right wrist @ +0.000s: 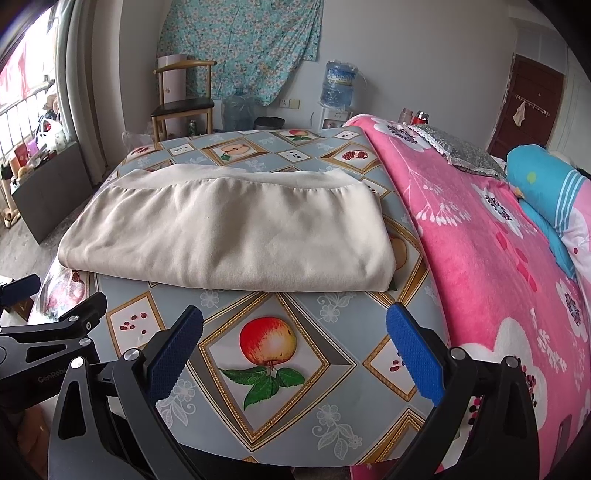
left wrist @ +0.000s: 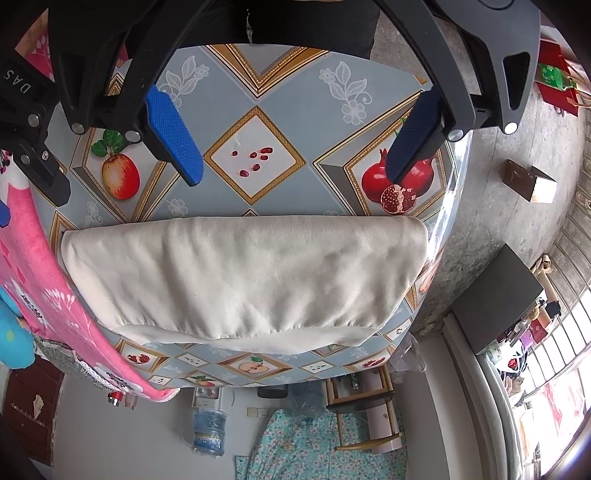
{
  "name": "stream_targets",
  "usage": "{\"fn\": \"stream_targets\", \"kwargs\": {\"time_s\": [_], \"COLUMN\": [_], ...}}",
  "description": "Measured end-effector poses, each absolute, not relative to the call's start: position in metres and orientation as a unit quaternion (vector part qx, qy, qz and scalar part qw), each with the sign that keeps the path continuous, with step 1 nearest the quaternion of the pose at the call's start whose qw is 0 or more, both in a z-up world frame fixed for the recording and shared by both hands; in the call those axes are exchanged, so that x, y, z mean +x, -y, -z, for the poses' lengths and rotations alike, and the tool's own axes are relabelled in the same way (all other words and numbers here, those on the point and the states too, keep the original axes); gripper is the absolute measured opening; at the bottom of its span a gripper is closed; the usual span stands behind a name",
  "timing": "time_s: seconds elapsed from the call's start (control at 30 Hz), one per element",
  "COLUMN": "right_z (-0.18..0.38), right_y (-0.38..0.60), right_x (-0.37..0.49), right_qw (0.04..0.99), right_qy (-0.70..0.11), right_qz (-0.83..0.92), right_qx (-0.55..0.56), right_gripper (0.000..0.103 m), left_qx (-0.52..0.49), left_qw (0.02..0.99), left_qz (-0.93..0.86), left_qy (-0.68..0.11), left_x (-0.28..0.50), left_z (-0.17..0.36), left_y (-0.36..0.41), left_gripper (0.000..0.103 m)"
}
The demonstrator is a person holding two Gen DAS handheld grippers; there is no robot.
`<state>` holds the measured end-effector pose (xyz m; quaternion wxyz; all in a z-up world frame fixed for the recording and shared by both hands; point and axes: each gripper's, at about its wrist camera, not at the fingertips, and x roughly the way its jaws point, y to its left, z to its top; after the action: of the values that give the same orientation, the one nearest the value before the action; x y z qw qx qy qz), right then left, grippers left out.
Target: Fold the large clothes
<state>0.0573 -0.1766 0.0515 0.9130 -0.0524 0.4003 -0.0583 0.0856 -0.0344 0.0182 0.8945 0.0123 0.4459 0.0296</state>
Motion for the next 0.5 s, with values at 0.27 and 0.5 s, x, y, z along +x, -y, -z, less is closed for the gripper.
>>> {"fn": "stream_targets", "kwargs": {"time_s": [0.27,0.5], "right_z": [-0.0511,-0.0507], "right_y": [0.1759,0.1757], "right_x": [0.0571,0.0571], "right_qw": [0.913,0.913], "right_qy": [-0.4,-0.401], "right_qz": [0.059,0.059], "right_qx": [-0.053,-0.054], "right_gripper": [0.097,0.097], "left_qx": [0.011,0.01], "left_qw": [0.894,0.894], "left_qz": [-0.03,-0.029], "left_qy": [-0.446,-0.447], "left_x": [0.0853,0.0847], "left_z": [-0.0181,-0.0174], "left_y": [0.0351,0.0362], "left_gripper": [0.095,0.095]}}
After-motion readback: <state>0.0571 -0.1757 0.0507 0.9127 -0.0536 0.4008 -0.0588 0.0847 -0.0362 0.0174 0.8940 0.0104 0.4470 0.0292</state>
